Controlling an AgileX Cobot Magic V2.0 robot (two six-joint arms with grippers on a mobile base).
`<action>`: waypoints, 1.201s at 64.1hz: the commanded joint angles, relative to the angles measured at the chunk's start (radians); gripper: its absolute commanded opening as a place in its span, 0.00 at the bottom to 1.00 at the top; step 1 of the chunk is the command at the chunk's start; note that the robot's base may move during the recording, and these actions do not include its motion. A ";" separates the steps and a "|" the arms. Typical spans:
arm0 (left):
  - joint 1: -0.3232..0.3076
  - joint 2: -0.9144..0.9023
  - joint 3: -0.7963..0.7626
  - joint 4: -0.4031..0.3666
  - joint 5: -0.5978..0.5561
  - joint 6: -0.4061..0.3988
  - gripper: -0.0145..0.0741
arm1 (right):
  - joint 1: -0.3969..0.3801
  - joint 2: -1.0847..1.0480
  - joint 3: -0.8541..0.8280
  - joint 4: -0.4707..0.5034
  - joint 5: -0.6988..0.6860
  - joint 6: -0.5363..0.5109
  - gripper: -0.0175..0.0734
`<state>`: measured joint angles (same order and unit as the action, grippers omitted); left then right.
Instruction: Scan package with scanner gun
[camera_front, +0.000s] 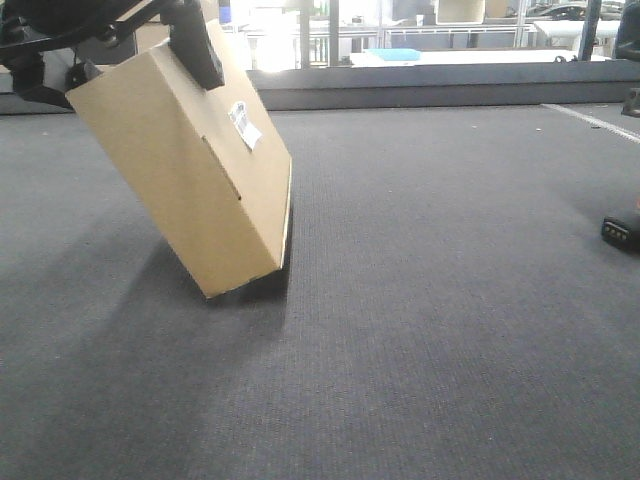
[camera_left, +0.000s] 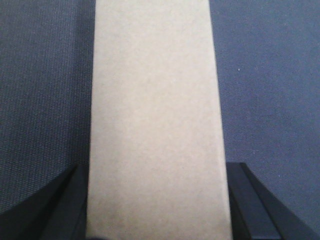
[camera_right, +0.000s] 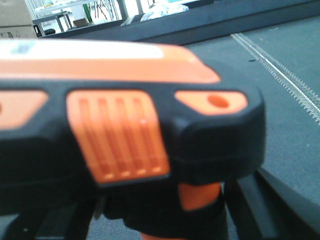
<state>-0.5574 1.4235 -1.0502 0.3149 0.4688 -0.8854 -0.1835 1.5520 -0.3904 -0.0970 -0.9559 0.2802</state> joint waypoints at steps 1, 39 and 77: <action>-0.007 -0.006 0.000 0.011 -0.023 -0.005 0.04 | -0.006 0.003 -0.006 0.006 -0.041 0.001 0.65; -0.007 -0.006 0.000 0.011 -0.023 -0.005 0.04 | -0.006 -0.001 -0.006 0.006 -0.075 -0.018 0.03; -0.007 -0.064 -0.002 -0.020 0.090 -0.005 0.04 | 0.199 -0.284 -0.006 0.541 0.033 -0.771 0.02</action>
<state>-0.5574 1.3885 -1.0502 0.3084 0.5693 -0.8854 -0.0350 1.3128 -0.3904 0.3004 -0.8634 -0.2889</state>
